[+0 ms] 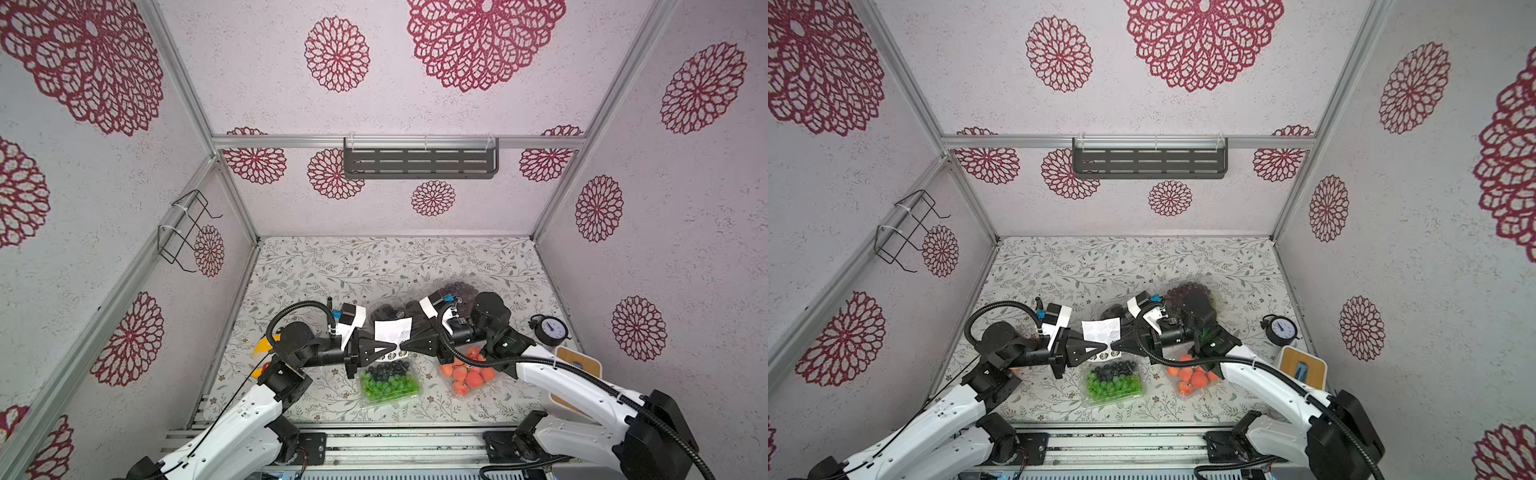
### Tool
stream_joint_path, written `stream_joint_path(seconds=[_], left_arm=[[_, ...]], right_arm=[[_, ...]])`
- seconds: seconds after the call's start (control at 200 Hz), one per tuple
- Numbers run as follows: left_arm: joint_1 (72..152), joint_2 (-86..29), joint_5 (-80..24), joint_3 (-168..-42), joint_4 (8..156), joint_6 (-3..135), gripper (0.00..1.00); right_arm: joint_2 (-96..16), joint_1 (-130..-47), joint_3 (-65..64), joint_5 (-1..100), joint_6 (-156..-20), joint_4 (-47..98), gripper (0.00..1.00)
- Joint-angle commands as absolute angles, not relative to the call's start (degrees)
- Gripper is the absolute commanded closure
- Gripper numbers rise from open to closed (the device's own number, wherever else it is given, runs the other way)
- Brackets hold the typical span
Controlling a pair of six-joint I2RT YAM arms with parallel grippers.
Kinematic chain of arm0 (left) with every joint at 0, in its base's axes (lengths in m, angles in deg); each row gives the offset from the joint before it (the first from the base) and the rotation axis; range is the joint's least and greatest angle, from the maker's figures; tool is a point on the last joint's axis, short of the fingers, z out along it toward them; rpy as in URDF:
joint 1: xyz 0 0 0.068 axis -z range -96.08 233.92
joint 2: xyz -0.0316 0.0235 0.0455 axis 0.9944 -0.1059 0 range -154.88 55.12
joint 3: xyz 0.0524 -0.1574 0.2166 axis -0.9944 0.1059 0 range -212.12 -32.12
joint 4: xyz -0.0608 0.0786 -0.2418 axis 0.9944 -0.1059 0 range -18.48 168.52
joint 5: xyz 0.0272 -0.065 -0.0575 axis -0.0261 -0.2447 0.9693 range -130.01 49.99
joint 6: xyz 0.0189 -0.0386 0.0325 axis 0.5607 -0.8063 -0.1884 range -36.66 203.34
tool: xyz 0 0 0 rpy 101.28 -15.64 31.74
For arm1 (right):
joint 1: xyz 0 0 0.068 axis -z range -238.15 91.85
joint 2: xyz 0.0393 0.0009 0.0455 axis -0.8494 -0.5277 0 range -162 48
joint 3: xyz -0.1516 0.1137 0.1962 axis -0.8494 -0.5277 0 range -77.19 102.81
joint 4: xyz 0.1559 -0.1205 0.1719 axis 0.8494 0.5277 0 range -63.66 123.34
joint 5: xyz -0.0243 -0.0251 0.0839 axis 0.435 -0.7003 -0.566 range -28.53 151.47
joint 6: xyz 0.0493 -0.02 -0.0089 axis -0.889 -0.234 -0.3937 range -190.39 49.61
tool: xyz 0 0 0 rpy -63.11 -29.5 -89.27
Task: Label fruit boxes
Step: Adjust the label sticker.
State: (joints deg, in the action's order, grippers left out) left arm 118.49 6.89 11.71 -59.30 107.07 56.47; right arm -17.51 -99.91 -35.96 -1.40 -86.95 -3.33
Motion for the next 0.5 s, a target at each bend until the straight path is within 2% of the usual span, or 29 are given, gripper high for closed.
stream_joint_path(seconds=[0.0, 0.495], left_arm=[[118.2, 4.5, 15.2, -59.9, 109.7, 55.5, 1.00], [117.8, 2.5, 14.8, -60.3, 111.3, 55.0, 1.00]], right_arm=[[-16.4, -99.7, -35.5, -3.1, -87.5, -8.9, 1.00], [-16.2, -99.7, -36.3, -3.6, -87.3, -8.9, 1.00]])
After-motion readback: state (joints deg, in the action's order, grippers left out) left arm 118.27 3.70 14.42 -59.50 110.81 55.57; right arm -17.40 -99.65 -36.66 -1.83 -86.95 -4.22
